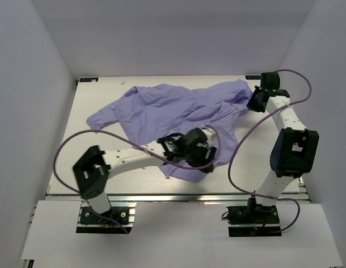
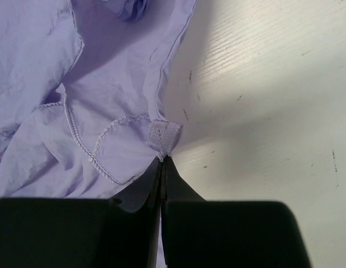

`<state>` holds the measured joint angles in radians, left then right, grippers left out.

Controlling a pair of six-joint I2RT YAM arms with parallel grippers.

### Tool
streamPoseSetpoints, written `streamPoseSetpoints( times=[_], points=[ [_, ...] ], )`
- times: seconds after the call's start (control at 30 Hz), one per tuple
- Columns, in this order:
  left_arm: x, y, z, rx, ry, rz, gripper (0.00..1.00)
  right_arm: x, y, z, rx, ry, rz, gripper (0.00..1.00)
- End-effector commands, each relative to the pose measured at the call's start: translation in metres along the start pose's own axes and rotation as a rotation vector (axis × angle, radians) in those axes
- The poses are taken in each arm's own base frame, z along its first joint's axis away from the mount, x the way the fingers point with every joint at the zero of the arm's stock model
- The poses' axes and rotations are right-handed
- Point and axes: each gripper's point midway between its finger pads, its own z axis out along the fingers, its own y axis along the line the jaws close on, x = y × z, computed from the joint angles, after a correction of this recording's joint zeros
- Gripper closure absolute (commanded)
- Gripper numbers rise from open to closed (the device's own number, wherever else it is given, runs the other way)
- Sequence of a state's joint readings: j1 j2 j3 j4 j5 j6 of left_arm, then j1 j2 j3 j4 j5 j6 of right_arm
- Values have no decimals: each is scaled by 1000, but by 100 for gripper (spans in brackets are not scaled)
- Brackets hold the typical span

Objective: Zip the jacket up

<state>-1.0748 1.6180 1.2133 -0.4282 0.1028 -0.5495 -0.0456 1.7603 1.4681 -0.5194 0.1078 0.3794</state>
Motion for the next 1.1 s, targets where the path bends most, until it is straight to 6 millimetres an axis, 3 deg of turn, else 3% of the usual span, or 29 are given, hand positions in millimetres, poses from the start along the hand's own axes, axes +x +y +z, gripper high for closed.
streamPoseSetpoints(
  times=[0.0,0.03,0.1,0.17,0.2,0.3,0.33,0.43,0.57,0.6,0.7,0.97,1.03,1.07],
  points=[
    [-8,-60,8,125,9,176,29,-1,0,-1,-12,11,-31,100],
    [-2,-61,27,134,38,181,24,1,1,0,-26,25,-30,100],
    [-7,-73,39,177,49,187,17,6,3,4,-46,47,-31,100],
    [0,-67,66,147,93,178,10,10,2,6,-65,67,-19,100],
    [-12,-73,69,147,76,181,10,13,4,8,-89,85,-16,100],
    [-10,-61,95,83,100,197,9,20,1,12,-109,113,-5,100],
    [-23,-63,97,62,67,204,9,21,0,12,-117,115,0,100],
    [-31,-54,113,-4,49,222,8,25,0,14,-136,123,7,100],
    [-31,-22,137,-168,60,229,10,28,-1,15,-165,126,28,100],
    [-24,-11,142,-212,77,233,10,29,0,15,-169,130,25,100],
    [-30,6,148,-317,52,204,12,31,0,16,-174,135,20,100],
    [-24,34,156,-442,35,186,12,33,0,14,-189,126,17,100],
    [-22,40,162,-461,39,184,15,35,1,13,-203,132,17,100],
    [-24,40,163,-464,31,181,21,37,2,11,-210,133,16,100]
  ],
)
